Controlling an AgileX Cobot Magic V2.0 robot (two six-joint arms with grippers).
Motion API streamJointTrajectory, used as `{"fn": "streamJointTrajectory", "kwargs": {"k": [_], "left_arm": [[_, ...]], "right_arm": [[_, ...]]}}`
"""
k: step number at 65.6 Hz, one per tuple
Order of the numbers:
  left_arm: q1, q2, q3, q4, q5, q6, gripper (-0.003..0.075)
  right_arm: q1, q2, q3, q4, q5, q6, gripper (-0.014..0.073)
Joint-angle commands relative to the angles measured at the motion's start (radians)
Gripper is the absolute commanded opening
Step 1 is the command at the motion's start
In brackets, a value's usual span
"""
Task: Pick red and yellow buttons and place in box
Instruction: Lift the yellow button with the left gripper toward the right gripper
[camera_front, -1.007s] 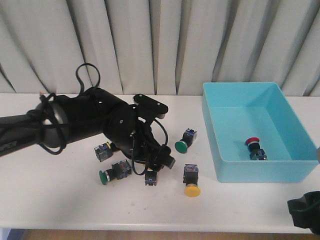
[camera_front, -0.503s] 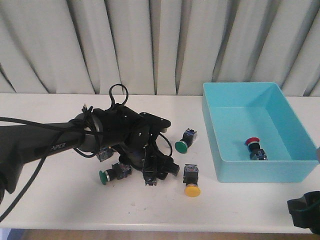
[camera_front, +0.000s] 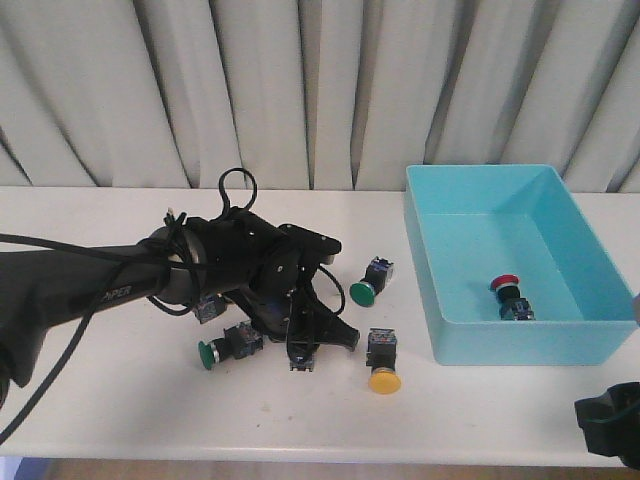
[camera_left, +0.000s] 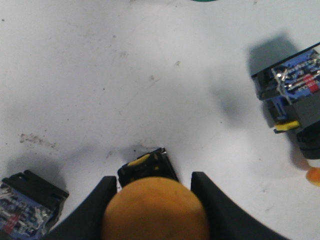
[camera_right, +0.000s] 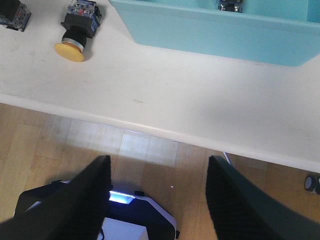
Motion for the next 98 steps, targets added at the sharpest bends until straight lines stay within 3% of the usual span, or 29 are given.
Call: {"fn": "streamJointTrajectory", "kwargs": {"k": [1, 24, 47, 64, 69, 79, 90, 98], "left_arm": [[-0.005, -0.073, -0.03, 0.002, -0.03, -0.004, 0.0193], [-0.005, -0.252, -0.03, 0.006, 0.098, 0.188, 0.0174], [0.008, -0.488, -0.027, 0.219, 0.255, 0.209, 0.0174], [0.105, -0.633, 0.132, 0.213, 0.18, 0.254, 0.0174], [0.135, -0.674, 0.203, 0.152, 0.146, 0.327, 0.0174], [0.159, -0.72, 0.314, -0.153, 0.057, 0.595, 0.0174], [0.157, -0.708, 0.404, -0.565, 0.045, 1.079, 0.0174], [0.157, -0.706, 0.451, -0.863, 0.106, 1.422, 0.0174]], "right_arm": [[-0.004, -0.005, -0.027, 0.012, -0.04, -0.012, 0.0422], [-0.004, -0.005, -0.027, 0.012, -0.048, -0.012, 0.0422], [-0.004, -0.005, -0.027, 0.007, -0.056, -0.012, 0.0422], [-0.004, -0.005, -0.027, 0.003, -0.057, -0.012, 0.0422], [-0.004, -0.005, -0.027, 0.003, -0.057, -0.012, 0.0419], [-0.004, -0.005, -0.027, 0.009, -0.058, -0.012, 0.0418], [-0.004, -0.005, -0.027, 0.049, -0.041, -0.073, 0.0418], [-0.004, -0.004, -0.027, 0.171, -0.037, -0.224, 0.0419]]}}
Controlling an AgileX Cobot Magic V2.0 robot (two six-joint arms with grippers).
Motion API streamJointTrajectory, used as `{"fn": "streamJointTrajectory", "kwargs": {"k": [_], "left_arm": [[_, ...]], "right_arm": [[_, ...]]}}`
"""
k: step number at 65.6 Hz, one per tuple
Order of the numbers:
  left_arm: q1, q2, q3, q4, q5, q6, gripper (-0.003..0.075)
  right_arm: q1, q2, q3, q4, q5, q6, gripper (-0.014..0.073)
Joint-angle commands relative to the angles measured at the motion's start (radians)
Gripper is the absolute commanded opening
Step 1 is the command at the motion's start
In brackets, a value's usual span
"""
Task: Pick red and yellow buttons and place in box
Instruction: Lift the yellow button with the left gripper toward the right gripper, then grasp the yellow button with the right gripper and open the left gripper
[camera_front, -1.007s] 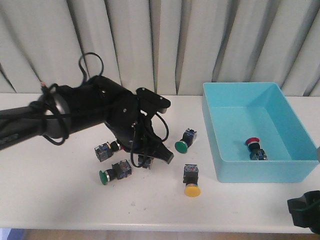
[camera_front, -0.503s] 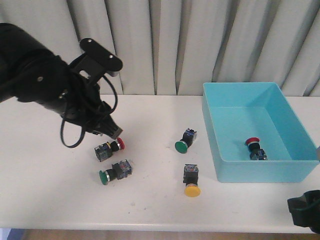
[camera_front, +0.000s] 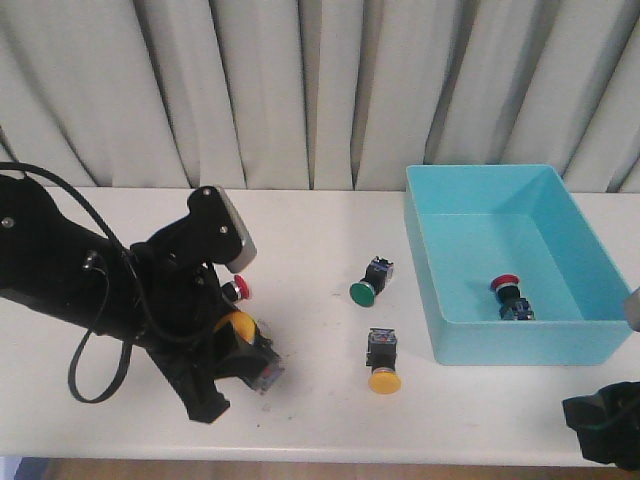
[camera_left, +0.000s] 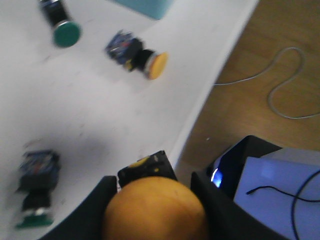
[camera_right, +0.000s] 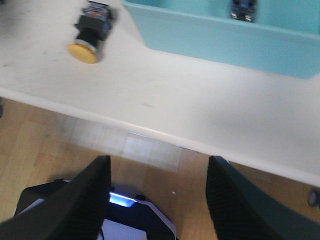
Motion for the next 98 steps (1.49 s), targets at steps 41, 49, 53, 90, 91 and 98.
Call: {"fn": "streamJointTrajectory", "kwargs": {"k": [41, 49, 53, 90, 91, 98], "left_arm": [[-0.002, -0.028, 0.011, -0.573, 0.2, 0.788, 0.0174], [-0.002, -0.028, 0.01, -0.572, 0.214, 0.812, 0.0174], [-0.002, -0.028, 0.01, -0.573, 0.223, 0.831, 0.0174], [-0.002, -0.028, 0.01, -0.573, 0.225, 0.839, 0.0174], [-0.002, -0.028, 0.01, -0.573, 0.225, 0.839, 0.0174], [-0.002, -0.028, 0.01, -0.573, 0.225, 0.839, 0.0174]], "right_arm": [[0.283, 0.181, -0.11, 0.475, 0.032, -0.87, 0.0495], [0.398, 0.237, -0.186, 0.413, -0.005, -0.881, 0.0493], [0.433, 0.271, -0.222, 0.407, -0.005, -0.906, 0.0493], [0.545, 0.483, -0.321, 0.629, -0.012, -1.212, 0.0469], [0.545, 0.483, -0.321, 0.629, -0.012, -1.211, 0.0465], [0.545, 0.486, -0.321, 0.628, 0.0, -1.211, 0.0422]]}}
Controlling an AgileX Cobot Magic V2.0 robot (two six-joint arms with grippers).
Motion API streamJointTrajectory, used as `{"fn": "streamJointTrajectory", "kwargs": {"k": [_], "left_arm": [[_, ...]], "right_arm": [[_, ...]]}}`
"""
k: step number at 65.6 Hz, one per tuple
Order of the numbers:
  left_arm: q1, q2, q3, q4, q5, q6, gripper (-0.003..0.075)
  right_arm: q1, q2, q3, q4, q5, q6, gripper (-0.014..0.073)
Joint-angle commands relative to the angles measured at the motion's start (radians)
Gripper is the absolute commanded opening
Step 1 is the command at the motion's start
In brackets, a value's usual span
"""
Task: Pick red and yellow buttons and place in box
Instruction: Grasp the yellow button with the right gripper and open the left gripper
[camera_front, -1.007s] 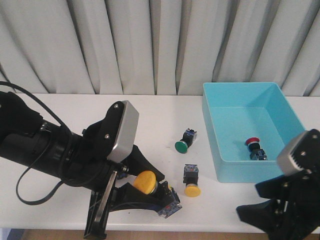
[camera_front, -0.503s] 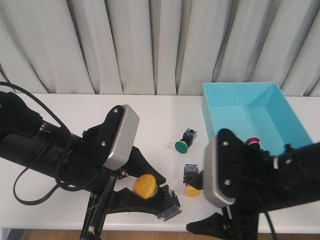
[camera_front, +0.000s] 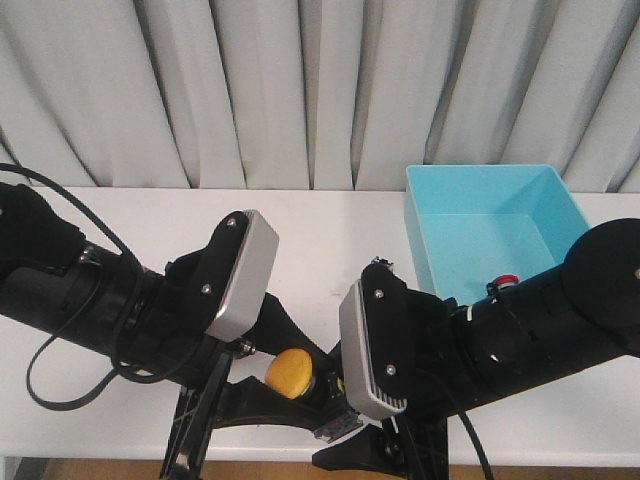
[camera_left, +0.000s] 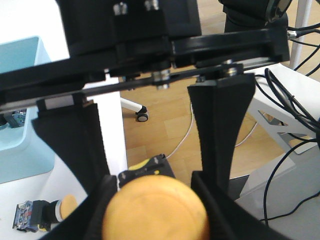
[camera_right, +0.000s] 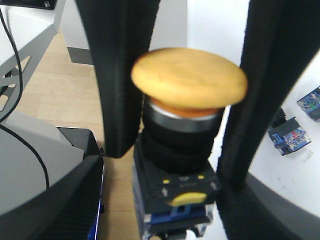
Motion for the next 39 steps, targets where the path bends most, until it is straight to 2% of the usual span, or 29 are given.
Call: {"fn": "streamJointTrajectory", "kwargs": {"k": [1, 19, 26, 31, 39], "left_arm": [[-0.002, -0.028, -0.027, -0.075, 0.015, 0.0, 0.0174], [-0.002, -0.028, -0.027, -0.075, 0.015, 0.0, 0.0181], [-0.002, -0.028, -0.027, -0.075, 0.01, 0.0, 0.0198], [-0.002, -0.028, -0.027, -0.074, 0.01, 0.0, 0.0231], [-0.002, -0.028, -0.027, -0.073, 0.01, 0.0, 0.0342]], "right_arm": [[0.0, -0.021, -0.032, 0.05, 0.002, -0.012, 0.0414], [0.0, -0.021, -0.032, 0.047, 0.009, -0.012, 0.0224], [0.0, -0.021, -0.032, 0.047, 0.009, -0.012, 0.0178], [0.0, -0.021, -0.032, 0.047, 0.009, -0.012, 0.0164], [0.0, -0.021, -0.032, 0.047, 0.009, -0.01, 0.0164]]}}
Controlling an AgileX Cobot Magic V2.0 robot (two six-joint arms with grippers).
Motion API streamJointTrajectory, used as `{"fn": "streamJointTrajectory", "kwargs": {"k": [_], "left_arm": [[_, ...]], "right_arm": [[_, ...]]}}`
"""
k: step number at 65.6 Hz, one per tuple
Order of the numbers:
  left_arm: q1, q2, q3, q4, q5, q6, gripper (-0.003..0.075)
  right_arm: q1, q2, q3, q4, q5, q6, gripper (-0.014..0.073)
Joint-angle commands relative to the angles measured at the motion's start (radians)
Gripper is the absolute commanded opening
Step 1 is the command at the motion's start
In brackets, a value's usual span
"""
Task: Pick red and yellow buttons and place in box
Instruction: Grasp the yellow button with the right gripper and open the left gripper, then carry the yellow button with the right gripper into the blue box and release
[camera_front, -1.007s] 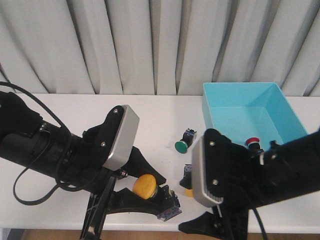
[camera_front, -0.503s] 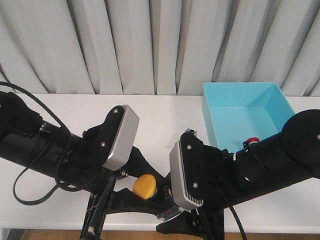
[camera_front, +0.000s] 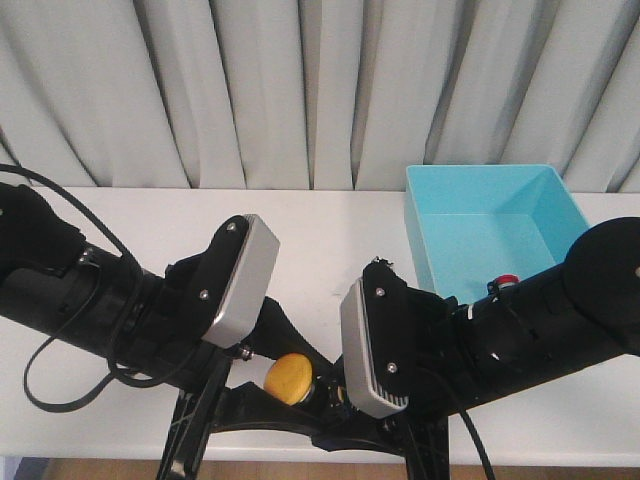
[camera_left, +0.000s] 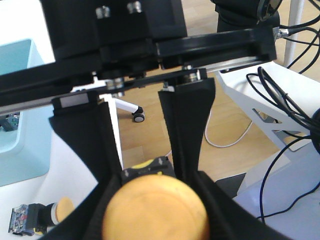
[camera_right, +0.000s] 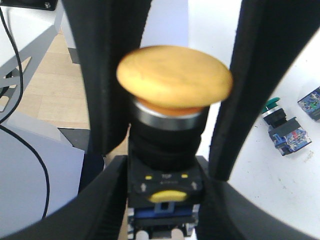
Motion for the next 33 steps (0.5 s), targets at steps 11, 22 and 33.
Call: {"fn": "streamJointTrajectory", "kwargs": {"k": [11, 22, 33], "left_arm": [[-0.002, -0.028, -0.027, -0.075, -0.008, -0.011, 0.0501], [-0.002, -0.028, -0.027, -0.07, -0.01, -0.011, 0.0571], [-0.002, -0.028, -0.027, 0.005, -0.034, -0.024, 0.057]], "right_arm": [[0.0, -0.022, -0.031, 0.041, 0.005, -0.003, 0.0164], [-0.002, -0.023, -0.031, 0.011, -0.001, 0.023, 0.0164], [-0.011, -0.044, -0.031, -0.186, -0.035, 0.199, 0.0166]]}}
